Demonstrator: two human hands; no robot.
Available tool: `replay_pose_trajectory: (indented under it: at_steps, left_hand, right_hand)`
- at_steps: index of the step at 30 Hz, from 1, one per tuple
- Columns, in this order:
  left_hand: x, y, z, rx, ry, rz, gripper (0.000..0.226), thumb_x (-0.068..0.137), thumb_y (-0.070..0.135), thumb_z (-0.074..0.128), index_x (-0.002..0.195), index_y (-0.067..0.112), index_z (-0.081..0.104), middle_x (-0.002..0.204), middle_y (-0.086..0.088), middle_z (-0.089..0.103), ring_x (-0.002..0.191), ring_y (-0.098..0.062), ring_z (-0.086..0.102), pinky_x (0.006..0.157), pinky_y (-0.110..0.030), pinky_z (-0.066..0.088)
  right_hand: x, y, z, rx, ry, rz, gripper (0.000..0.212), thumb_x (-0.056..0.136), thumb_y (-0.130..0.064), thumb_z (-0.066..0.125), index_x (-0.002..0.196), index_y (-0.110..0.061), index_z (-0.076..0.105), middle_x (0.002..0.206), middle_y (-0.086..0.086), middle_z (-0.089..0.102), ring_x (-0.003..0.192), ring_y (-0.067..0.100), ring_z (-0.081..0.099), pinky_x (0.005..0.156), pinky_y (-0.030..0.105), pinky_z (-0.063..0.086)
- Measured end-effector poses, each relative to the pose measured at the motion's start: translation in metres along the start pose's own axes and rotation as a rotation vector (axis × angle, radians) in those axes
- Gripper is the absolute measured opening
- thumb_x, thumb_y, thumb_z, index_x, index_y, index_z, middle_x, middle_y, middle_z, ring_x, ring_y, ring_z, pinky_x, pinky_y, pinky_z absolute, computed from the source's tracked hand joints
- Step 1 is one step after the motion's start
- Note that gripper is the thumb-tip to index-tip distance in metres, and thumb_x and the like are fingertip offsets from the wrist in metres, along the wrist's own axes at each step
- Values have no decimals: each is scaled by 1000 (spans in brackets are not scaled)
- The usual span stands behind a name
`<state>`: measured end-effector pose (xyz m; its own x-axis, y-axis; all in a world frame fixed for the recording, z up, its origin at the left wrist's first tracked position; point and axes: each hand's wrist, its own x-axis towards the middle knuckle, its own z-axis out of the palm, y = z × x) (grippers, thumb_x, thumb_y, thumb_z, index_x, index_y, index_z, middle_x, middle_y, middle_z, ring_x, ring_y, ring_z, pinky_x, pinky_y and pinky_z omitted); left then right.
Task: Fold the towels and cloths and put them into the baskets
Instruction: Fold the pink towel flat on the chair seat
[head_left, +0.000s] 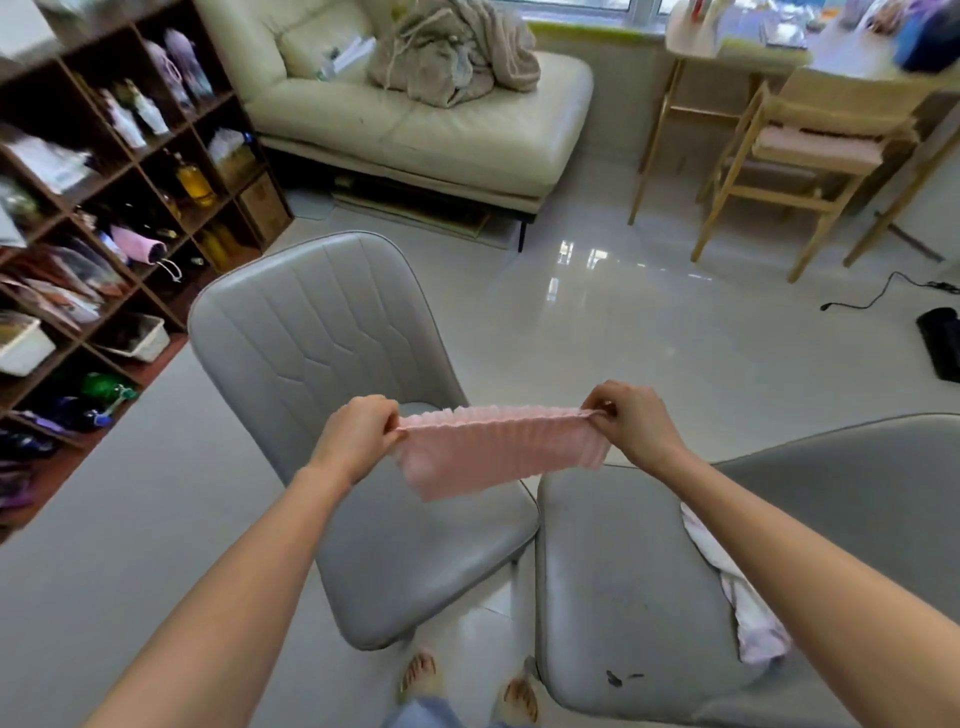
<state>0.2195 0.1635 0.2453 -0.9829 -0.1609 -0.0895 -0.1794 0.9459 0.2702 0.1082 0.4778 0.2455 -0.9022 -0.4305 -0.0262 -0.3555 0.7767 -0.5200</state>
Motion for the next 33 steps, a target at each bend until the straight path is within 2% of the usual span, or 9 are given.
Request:
replay_pose_trajectory:
  at_steps: [3,8,12,16,21,23,25,29,33]
  left_hand:
    - [0,2,-15,-115,-37,9,38,85,16,69,60,21,41,70,-3,58,68,-26,58,64,-35,46]
    - [1,-9,-37,-97,-112,93,17,80,12,71,72,15,56,68,4,57,71,-23,56,63,-31,43]
    - [1,-13,-52,-329,-66,0,11,80,5,72,80,13,64,73,-5,66,59,-10,62,57,-14,45]
    - [-5,-14,-62,-615,-205,-133,19,78,-3,74,92,7,66,73,-16,67,51,-15,66,51,-24,54]
    - [-15,-27,-59,-251,-621,-62,14,74,5,75,71,16,66,63,5,66,54,-4,62,52,-15,47]
    - [-17,-31,-55,-284,-618,-112,17,77,-1,70,73,13,63,66,1,64,52,-3,62,50,-14,46]
    - [-22,-34,-53,-367,-806,-224,21,81,-10,65,81,10,61,74,-5,62,58,-9,65,53,-16,53]
    - [-37,-37,-48,-289,-1177,-378,28,82,10,74,108,8,64,100,-4,59,71,-19,70,78,-24,58]
    - [-51,-60,-20,-185,-1250,-425,37,82,25,76,110,5,62,99,-1,59,67,-19,70,95,-35,52]
  right_hand:
    - [-6,-7,-14,-29,2,12,16,78,-3,61,86,-10,72,89,5,69,83,25,63,72,31,43]
    - [-13,-23,-32,-118,-48,-41,5,85,-5,51,82,-8,50,73,8,56,69,31,47,60,37,33]
    - [-16,-40,-36,-286,-129,-50,12,88,-5,43,83,-12,35,73,12,47,68,31,43,57,37,27]
    - [-21,-59,-28,-547,-68,-37,9,87,-9,49,90,-17,51,82,12,60,78,33,58,58,32,32]
    - [-20,-79,-8,-621,-326,38,20,74,-2,54,84,-11,68,92,11,66,89,32,64,61,26,36]
    - [-16,-82,-1,-586,-403,92,17,71,4,52,67,-9,62,78,15,62,80,33,65,60,27,41]
    - [-11,-89,6,-508,-503,127,28,69,12,53,53,-11,51,61,13,59,73,32,69,60,31,53]
    - [-8,-109,20,-517,-783,142,20,72,2,65,63,-14,59,56,1,64,54,11,60,49,15,44]
    - [-9,-115,55,-284,-1056,315,25,75,3,70,66,-16,57,55,-5,63,43,4,60,58,16,54]
